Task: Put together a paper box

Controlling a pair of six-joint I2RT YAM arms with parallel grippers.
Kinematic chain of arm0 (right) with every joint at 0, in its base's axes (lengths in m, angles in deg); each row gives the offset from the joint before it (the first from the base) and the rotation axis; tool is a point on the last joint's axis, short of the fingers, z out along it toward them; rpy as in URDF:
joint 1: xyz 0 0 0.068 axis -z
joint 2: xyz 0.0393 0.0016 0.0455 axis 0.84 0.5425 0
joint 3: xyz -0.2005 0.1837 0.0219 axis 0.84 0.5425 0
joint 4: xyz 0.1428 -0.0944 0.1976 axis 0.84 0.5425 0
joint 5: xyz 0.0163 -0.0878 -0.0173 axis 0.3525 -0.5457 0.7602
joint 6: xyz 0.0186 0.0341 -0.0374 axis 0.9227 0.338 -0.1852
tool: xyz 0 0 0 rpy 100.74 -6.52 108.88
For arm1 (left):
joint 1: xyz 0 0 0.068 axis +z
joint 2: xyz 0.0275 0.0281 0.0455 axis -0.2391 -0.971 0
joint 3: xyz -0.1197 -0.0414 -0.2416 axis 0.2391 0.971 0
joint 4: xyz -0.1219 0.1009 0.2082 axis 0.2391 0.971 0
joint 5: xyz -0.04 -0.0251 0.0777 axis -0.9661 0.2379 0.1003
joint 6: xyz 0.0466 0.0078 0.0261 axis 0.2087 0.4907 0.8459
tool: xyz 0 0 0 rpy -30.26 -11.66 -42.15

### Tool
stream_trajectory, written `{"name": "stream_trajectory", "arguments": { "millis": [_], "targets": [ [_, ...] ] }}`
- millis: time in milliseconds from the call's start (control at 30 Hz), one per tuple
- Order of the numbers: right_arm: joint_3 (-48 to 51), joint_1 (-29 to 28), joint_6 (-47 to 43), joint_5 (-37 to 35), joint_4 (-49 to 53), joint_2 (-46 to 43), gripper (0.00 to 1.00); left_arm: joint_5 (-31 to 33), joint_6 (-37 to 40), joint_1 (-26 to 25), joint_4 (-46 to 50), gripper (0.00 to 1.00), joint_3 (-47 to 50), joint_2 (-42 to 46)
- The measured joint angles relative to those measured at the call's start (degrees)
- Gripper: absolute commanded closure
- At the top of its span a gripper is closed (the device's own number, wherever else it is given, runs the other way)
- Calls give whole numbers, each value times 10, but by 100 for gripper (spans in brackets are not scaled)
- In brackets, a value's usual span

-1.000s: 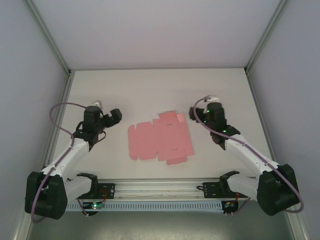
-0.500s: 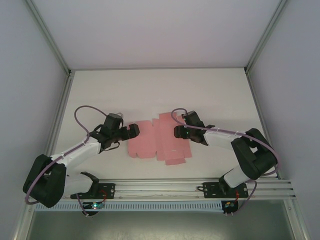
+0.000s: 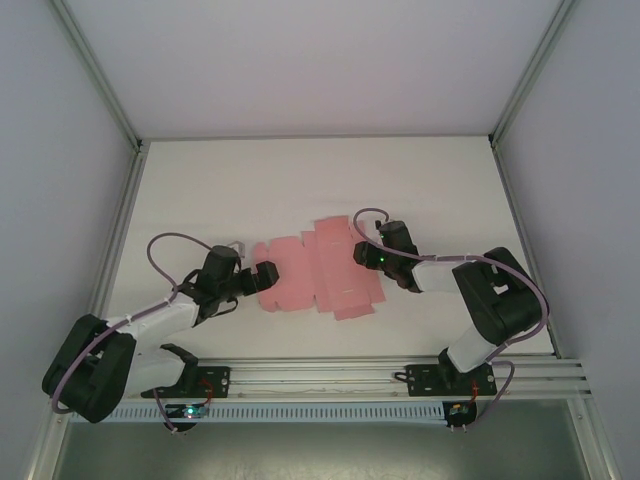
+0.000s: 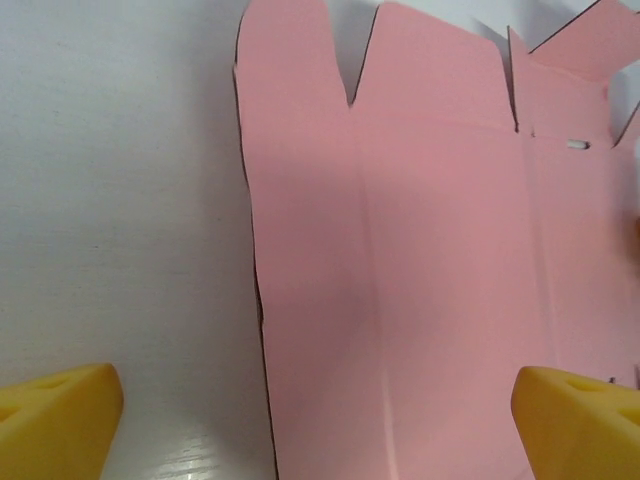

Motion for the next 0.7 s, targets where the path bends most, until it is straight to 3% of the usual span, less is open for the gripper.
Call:
{"name": "stream_trajectory", "arguments": {
  "millis": [267, 467, 567, 633, 700],
  "targets": [
    [12, 4, 4, 12, -33, 2, 57, -57, -45, -1, -134, 7, 39, -15],
    [17, 7, 10, 18, -45, 3, 58, -81, -66, -9, -206, 23, 39, -49],
    [21, 7, 10, 21, -50, 1, 58, -94, -74, -20, -228, 39, 37, -62],
    [24, 7, 10, 22, -55, 0, 58, -100, -76, -27, -239, 57, 33, -68],
    [27, 7, 10, 24, -59, -1, 57, -102, -76, -33, -246, 70, 26, -73]
  ]
}}
